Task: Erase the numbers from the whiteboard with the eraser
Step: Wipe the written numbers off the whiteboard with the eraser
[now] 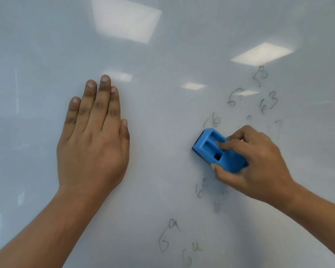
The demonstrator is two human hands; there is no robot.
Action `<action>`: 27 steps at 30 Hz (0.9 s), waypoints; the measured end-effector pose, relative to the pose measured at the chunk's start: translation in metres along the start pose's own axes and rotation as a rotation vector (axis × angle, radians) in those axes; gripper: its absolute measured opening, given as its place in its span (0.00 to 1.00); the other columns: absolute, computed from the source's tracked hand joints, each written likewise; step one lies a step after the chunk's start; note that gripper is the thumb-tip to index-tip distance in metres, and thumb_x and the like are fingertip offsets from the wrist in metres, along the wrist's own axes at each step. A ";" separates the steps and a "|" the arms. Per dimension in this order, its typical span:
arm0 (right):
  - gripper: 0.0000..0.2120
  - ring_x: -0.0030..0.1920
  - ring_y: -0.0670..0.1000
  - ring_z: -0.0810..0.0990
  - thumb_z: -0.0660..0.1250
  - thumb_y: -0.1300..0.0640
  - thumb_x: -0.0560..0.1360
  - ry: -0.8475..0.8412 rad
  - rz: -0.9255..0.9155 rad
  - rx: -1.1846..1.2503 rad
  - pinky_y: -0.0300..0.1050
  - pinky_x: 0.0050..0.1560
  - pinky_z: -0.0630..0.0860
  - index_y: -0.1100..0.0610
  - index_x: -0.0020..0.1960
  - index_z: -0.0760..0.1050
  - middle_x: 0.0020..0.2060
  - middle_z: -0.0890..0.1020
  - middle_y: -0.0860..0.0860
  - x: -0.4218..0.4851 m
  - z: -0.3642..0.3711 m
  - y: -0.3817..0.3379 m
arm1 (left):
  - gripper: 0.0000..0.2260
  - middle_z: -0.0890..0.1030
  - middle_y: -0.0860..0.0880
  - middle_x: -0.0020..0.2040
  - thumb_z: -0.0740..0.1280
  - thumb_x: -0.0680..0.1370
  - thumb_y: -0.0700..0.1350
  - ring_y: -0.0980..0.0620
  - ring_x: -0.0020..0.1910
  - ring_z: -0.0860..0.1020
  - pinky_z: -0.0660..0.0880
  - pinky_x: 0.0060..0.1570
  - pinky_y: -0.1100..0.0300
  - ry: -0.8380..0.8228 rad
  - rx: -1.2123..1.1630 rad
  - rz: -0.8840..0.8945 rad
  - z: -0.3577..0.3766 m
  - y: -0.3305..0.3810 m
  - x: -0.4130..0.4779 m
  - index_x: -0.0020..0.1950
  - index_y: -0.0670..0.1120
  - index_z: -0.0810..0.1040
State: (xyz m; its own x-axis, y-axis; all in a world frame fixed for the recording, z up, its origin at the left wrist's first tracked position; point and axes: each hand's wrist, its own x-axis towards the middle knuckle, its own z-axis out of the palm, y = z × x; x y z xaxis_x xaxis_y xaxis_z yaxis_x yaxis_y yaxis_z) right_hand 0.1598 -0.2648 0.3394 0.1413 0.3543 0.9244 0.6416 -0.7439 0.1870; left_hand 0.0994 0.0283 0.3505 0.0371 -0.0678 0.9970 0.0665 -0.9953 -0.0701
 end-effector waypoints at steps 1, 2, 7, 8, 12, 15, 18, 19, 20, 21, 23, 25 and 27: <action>0.20 0.38 0.52 0.74 0.71 0.43 0.65 0.090 0.104 0.010 0.47 0.39 0.73 0.55 0.51 0.83 0.43 0.77 0.50 0.013 -0.005 0.009 | 0.24 0.57 0.43 0.82 0.52 0.85 0.45 0.45 0.81 0.54 0.46 0.80 0.52 -0.003 -0.001 -0.002 0.000 0.000 0.000 0.80 0.38 0.58; 0.21 0.40 0.51 0.74 0.72 0.43 0.65 0.160 0.181 0.018 0.48 0.40 0.74 0.54 0.51 0.82 0.44 0.76 0.50 0.023 -0.010 0.016 | 0.24 0.56 0.43 0.82 0.52 0.85 0.45 0.45 0.81 0.54 0.46 0.80 0.51 -0.005 -0.002 -0.003 0.000 0.000 0.000 0.80 0.38 0.58; 0.21 0.39 0.49 0.72 0.72 0.43 0.68 -0.001 -0.105 -0.045 0.44 0.41 0.70 0.53 0.55 0.83 0.48 0.78 0.51 0.016 -0.005 0.004 | 0.24 0.57 0.43 0.81 0.53 0.84 0.45 0.44 0.81 0.55 0.48 0.80 0.50 -0.002 -0.014 -0.004 0.000 0.001 0.000 0.80 0.38 0.59; 0.21 0.38 0.50 0.72 0.71 0.42 0.68 -0.037 -0.162 -0.077 0.45 0.41 0.70 0.53 0.56 0.83 0.48 0.79 0.51 0.011 -0.005 0.005 | 0.24 0.58 0.43 0.81 0.53 0.84 0.45 0.44 0.81 0.55 0.48 0.80 0.50 -0.001 -0.017 -0.005 -0.001 0.001 0.000 0.80 0.38 0.59; 0.23 0.42 0.51 0.75 0.69 0.40 0.68 0.134 0.064 -0.065 0.51 0.42 0.75 0.53 0.55 0.83 0.47 0.78 0.50 0.032 -0.016 0.026 | 0.24 0.58 0.43 0.81 0.52 0.84 0.46 0.45 0.81 0.55 0.49 0.80 0.49 0.000 -0.021 -0.006 -0.001 0.001 0.001 0.80 0.38 0.60; 0.22 0.44 0.51 0.75 0.70 0.41 0.68 0.138 0.030 -0.024 0.49 0.43 0.76 0.54 0.56 0.83 0.48 0.78 0.52 0.032 -0.013 0.023 | 0.25 0.58 0.43 0.81 0.52 0.84 0.46 0.44 0.81 0.56 0.49 0.80 0.49 -0.009 -0.023 -0.003 -0.001 0.002 0.002 0.79 0.37 0.60; 0.20 0.41 0.50 0.74 0.72 0.43 0.68 -0.061 -0.260 -0.062 0.46 0.43 0.72 0.53 0.55 0.83 0.50 0.80 0.53 0.008 -0.005 0.010 | 0.25 0.58 0.42 0.81 0.52 0.84 0.46 0.44 0.81 0.55 0.47 0.80 0.50 -0.023 -0.029 -0.002 -0.002 0.001 0.001 0.79 0.37 0.60; 0.20 0.40 0.50 0.74 0.72 0.42 0.68 -0.078 -0.276 -0.072 0.46 0.42 0.72 0.53 0.55 0.83 0.49 0.80 0.52 0.006 -0.007 0.016 | 0.25 0.57 0.42 0.81 0.51 0.84 0.46 0.44 0.81 0.55 0.48 0.80 0.50 -0.028 -0.032 0.002 -0.002 0.000 0.001 0.79 0.37 0.60; 0.20 0.40 0.50 0.74 0.72 0.42 0.68 -0.048 -0.238 -0.070 0.48 0.41 0.73 0.53 0.54 0.83 0.49 0.80 0.51 0.009 -0.010 0.026 | 0.25 0.57 0.42 0.81 0.51 0.84 0.46 0.44 0.81 0.55 0.48 0.80 0.49 -0.026 -0.035 0.006 -0.001 0.000 0.001 0.79 0.37 0.60; 0.21 0.40 0.51 0.75 0.71 0.41 0.68 0.022 -0.146 -0.058 0.49 0.41 0.75 0.53 0.54 0.83 0.48 0.79 0.51 0.018 -0.014 0.037 | 0.25 0.58 0.42 0.81 0.52 0.84 0.46 0.44 0.81 0.56 0.49 0.80 0.48 -0.016 -0.037 0.009 -0.001 0.000 0.000 0.79 0.37 0.61; 0.23 0.44 0.51 0.77 0.70 0.41 0.68 0.190 0.094 -0.031 0.51 0.43 0.77 0.55 0.55 0.83 0.47 0.77 0.49 0.038 -0.021 0.059 | 0.25 0.58 0.42 0.81 0.52 0.84 0.46 0.43 0.81 0.56 0.51 0.79 0.46 0.004 -0.038 0.012 0.000 0.000 0.000 0.79 0.37 0.61; 0.23 0.48 0.50 0.76 0.71 0.41 0.68 0.270 0.220 -0.008 0.51 0.45 0.77 0.55 0.57 0.82 0.48 0.75 0.48 0.046 -0.021 0.069 | 0.25 0.59 0.42 0.81 0.52 0.84 0.46 0.43 0.80 0.57 0.52 0.79 0.45 0.013 -0.044 0.015 0.002 -0.001 0.000 0.79 0.37 0.62; 0.22 0.48 0.51 0.76 0.72 0.43 0.69 0.220 0.152 0.005 0.49 0.45 0.77 0.55 0.57 0.82 0.49 0.76 0.48 0.042 -0.019 0.063 | 0.25 0.59 0.42 0.81 0.51 0.84 0.47 0.43 0.81 0.56 0.52 0.79 0.45 0.014 -0.061 0.018 0.004 -0.002 0.000 0.79 0.37 0.61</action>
State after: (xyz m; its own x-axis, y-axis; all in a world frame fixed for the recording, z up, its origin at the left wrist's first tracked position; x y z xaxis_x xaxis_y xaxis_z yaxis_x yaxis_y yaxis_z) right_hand 0.1923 -0.3074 0.3964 0.0692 0.1069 0.9919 0.6290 -0.7764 0.0398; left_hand 0.1029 0.0306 0.3503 0.0235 -0.0859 0.9960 0.0055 -0.9963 -0.0861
